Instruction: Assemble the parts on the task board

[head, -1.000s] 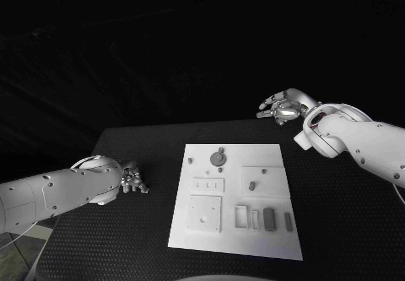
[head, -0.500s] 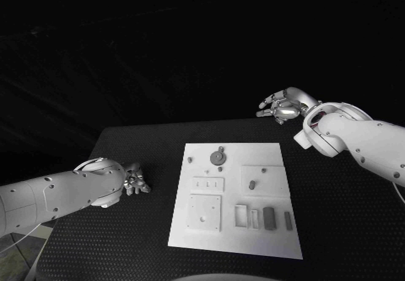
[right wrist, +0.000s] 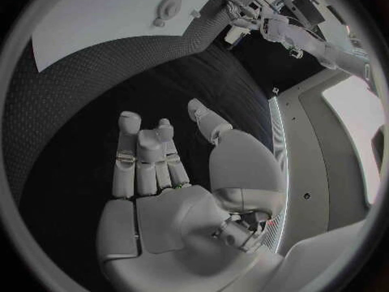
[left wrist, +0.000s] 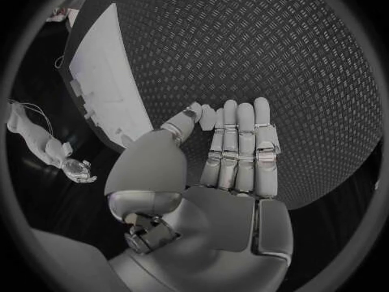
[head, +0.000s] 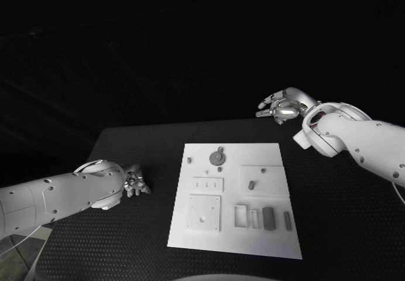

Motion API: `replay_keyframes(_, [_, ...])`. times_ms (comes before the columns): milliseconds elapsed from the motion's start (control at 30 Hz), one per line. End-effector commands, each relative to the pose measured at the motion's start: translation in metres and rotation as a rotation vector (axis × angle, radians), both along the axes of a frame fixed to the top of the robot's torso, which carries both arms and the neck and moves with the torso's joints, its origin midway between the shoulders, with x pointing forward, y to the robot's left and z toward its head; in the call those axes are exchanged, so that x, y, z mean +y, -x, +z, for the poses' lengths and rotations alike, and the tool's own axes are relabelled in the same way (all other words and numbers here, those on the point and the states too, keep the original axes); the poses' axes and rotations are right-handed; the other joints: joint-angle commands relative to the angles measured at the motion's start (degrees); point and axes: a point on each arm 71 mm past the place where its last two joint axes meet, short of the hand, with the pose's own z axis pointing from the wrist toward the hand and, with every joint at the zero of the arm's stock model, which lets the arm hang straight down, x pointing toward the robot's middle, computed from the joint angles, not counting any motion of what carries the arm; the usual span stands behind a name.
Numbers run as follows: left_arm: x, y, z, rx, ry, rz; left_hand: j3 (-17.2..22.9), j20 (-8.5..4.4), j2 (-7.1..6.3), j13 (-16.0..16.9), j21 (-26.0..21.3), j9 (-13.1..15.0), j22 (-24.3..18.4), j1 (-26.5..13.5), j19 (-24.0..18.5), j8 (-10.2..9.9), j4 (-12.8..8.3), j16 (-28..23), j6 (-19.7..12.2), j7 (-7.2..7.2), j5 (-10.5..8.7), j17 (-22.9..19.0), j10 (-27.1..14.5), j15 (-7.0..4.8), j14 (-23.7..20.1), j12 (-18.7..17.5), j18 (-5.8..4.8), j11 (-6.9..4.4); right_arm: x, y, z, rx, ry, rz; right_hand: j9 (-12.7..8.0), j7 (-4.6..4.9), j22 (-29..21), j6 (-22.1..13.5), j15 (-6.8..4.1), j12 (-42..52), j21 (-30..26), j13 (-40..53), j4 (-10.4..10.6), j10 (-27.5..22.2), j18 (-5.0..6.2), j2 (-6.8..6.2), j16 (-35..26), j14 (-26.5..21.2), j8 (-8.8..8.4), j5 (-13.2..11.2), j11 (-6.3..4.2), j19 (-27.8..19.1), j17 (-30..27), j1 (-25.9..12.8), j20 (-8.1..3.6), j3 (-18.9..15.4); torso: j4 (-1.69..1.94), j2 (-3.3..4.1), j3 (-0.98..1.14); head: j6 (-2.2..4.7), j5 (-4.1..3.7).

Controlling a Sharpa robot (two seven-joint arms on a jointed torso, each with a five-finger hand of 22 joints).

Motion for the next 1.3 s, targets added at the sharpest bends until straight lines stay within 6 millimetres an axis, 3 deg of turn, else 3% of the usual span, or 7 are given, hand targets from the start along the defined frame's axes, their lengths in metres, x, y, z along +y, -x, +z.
replay_keyframes(33, [-0.0121, 0.0068, -0.0091, 0.039, 0.048, -0.019, 0.11, -0.07, 0.73, 0.17, 0.31, 0.04, 0.19, 0.45, 0.62, 0.33, -0.77, 0.43, 0.69, -0.17, 0.04, 0.2, 0.69, -0.14, 0.8, 0.35, 0.59, -0.14, 0.0011, 0.0005, -0.0001, 0.002, 0.0, 0.01, -0.05, 0.27, 0.88, -0.02, -0.03, 0.24, -0.28, -0.07, 0.31, -0.43, 0.78, -0.11, 0.25, -0.44, -0.32, 0.13, 0.01, 0.1, 0.04, -0.56, -0.46, -0.09, 0.0, 0.0, -0.03, 0.16, -0.12])
replay_keyframes(267, [-0.0115, 0.0066, -0.01, 0.052, 0.093, 0.018, 0.21, -0.32, 1.39, 0.42, 0.58, 0.07, 0.57, 0.56, 1.28, 0.68, -1.55, 0.76, 1.36, -0.46, 0.03, 0.59, 1.38, -0.42, 1.45, 0.57, 0.53, -0.42, 0.0005, 0.0004, -0.0002, 0.003, 0.001, 0.009, -0.06, 0.27, 0.88, -0.02, -0.03, 0.24, -0.28, -0.07, 0.32, -0.43, 0.78, -0.12, 0.25, -0.45, -0.32, 0.13, 0.01, 0.1, 0.04, -0.57, -0.46, -0.09, 0.01, 0.03, -0.03, 0.25, -0.24])
replay_keyframes(367, [-0.0102, 0.007, -0.0099, 0.055, 0.106, 0.029, -0.19, -0.34, 0.58, 0.43, 0.53, 0.0, 0.63, -0.35, 1.28, 0.62, -1.27, 0.7, 1.3, -0.41, 0.03, 0.67, 1.35, -0.42, 1.42, 0.49, 0.46, -0.4, -0.0003, 0.0003, -0.0002, 0.002, 0.001, 0.007, -0.06, 0.27, 0.88, -0.02, -0.03, 0.24, -0.28, -0.08, 0.32, -0.43, 0.78, -0.12, 0.25, -0.45, -0.32, 0.13, 0.01, 0.1, 0.04, -0.57, -0.46, -0.09, -0.01, 0.02, -0.06, 0.4, -0.4])
replay_keyframes(600, [-0.0107, 0.0061, -0.0095, 0.049, 0.113, 0.032, -0.75, -0.44, -3.53, 0.43, 0.13, -0.33, 0.64, -3.26, 1.01, 0.23, 0.5, 0.27, 0.69, -0.15, 0.0, 0.82, 0.84, -0.39, 1.01, 0.02, 0.37, -0.19, -0.0003, 0.0003, -0.0002, 0.003, 0.001, 0.007, -0.06, 0.27, 0.88, -0.02, -0.03, 0.25, -0.28, -0.08, 0.31, -0.44, 0.78, -0.14, 0.25, -0.45, -0.32, 0.13, 0.01, 0.09, 0.04, -0.57, -0.46, -0.09, 0.03, -0.01, -0.01, 0.46, -0.47])
replay_keyframes(767, [-0.0108, 0.0061, -0.0099, 0.054, 0.112, 0.032, -0.19, -0.43, -5.45, 0.5, -0.1, -0.5, 0.64, -4.09, 0.91, 0.02, 1.69, 0.09, 0.25, 0.05, 0.0, 1.0, 0.48, -0.35, 0.8, -0.24, 0.36, -0.03, -0.0006, 0.0003, -0.0002, 0.003, 0.002, 0.007, -0.07, 0.27, 0.88, -0.03, -0.03, 0.25, -0.29, -0.09, 0.31, -0.44, 0.78, -0.14, 0.25, -0.45, -0.32, 0.13, 0.01, 0.09, 0.04, -0.56, -0.46, -0.09, 0.03, 0.0, -0.03, 0.47, -0.53])
replay_keyframes(1000, [-0.01, 0.0056, -0.0094, 0.046, 0.111, 0.039, 0.49, -0.38, -6.89, 0.63, -0.26, -0.63, 0.7, -4.68, 0.81, -0.19, 3.0, -0.05, -0.28, 0.29, -0.01, 1.22, 0.14, -0.27, 0.58, -0.45, 0.37, 0.13, -0.0008, 0.0004, -0.0002, 0.003, 0.002, 0.006, -0.07, 0.27, 0.88, -0.03, -0.02, 0.25, -0.29, -0.09, 0.31, -0.44, 0.78, -0.15, 0.25, -0.46, -0.32, 0.13, 0.01, 0.09, 0.04, -0.56, -0.46, -0.09, 0.01, -0.01, 0.0, 0.4, -0.56])
replay_keyframes(1300, [-0.0083, 0.0046, -0.0088, 0.033, 0.112, 0.051, 1.16, -0.36, -6.98, 0.83, -0.31, -0.74, 0.82, -4.99, 0.76, -0.38, 4.32, -0.11, -0.85, 0.51, 0.0, 1.47, 0.01, -0.26, 0.51, -0.51, 0.42, 0.18, -0.0015, 0.0003, -0.0003, 0.004, 0.002, 0.005, -0.08, 0.27, 0.88, -0.04, -0.02, 0.26, -0.29, -0.1, 0.3, -0.45, 0.78, -0.14, 0.25, -0.46, -0.33, 0.13, 0.01, 0.09, 0.04, -0.54, -0.47, -0.09, 0.01, 0.03, -0.03, 0.39, -0.64])
